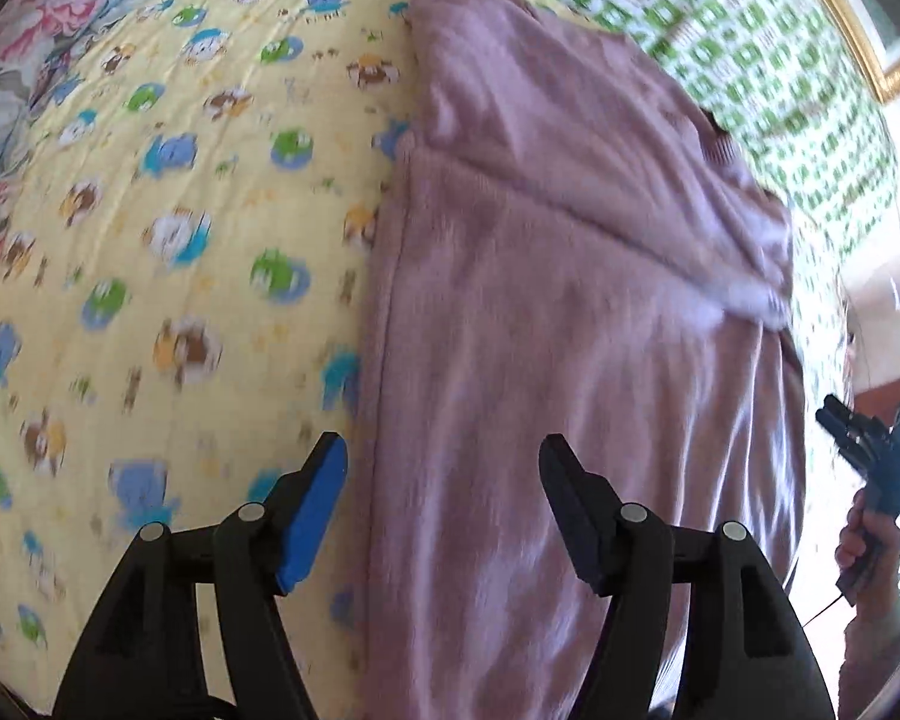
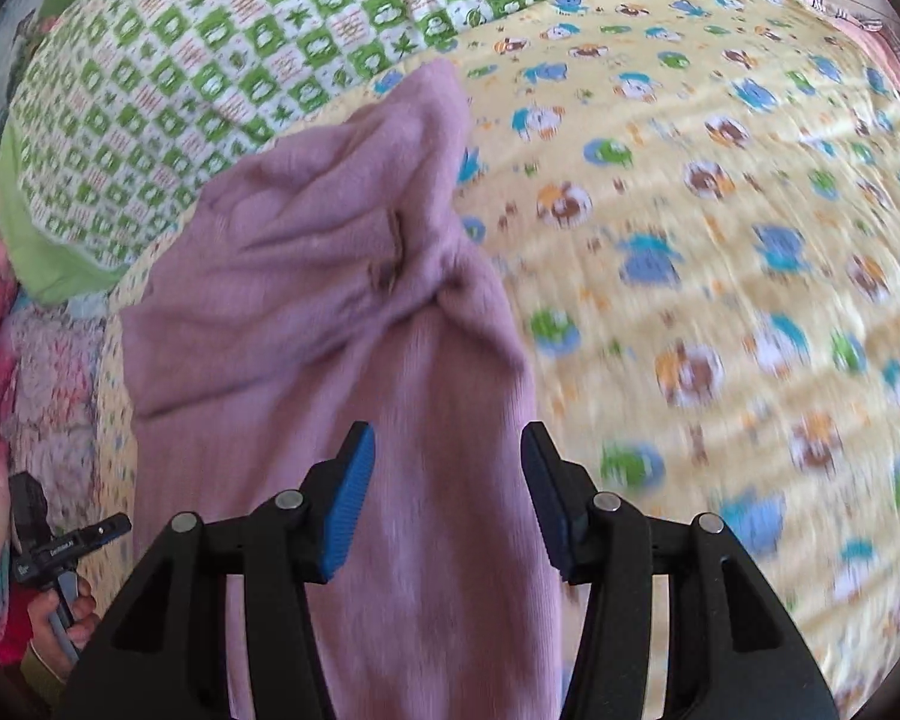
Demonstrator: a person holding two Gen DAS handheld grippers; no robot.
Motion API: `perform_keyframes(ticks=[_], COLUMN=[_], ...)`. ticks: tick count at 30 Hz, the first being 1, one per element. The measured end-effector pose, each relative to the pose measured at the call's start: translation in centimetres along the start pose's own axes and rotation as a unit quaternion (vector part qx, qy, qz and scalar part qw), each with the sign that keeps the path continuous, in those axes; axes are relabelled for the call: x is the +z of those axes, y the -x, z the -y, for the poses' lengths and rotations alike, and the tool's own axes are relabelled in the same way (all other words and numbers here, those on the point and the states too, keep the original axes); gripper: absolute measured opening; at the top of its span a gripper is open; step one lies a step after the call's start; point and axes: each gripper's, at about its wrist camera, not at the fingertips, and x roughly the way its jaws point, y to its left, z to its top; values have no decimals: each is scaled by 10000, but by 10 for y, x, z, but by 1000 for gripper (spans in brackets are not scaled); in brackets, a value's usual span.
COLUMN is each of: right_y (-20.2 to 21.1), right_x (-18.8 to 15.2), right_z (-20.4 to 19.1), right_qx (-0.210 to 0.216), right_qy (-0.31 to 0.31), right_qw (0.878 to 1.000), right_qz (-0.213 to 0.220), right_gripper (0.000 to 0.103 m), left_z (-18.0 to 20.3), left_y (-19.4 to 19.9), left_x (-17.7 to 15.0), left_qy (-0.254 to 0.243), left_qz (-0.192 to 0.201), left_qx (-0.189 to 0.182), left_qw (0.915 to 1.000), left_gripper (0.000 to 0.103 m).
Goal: Fold small clothes
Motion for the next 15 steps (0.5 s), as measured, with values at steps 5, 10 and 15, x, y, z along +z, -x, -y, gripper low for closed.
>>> perform_keyframes(ticks=[5,10,15], right_y=[29,50,62], right_x=[-49,-98,-140], right_z=[8,14,17], right_qx=[36,54,61], right_qy=[-32,-85,-220], right_qw=[10000,9997,9989], right_qz=[-76,-232,-397], right_gripper=[52,52,52], left_z=[-3,-5,-8], left_y=[11,15,22], left_x=[-46,-89,-126], left_qy=[-164,-302,-340], left_qz=[-229,-459,-627], left_qx=[-30,-40,-162], left_qw=[9996,9985,9973], left_gripper=[69,69,70])
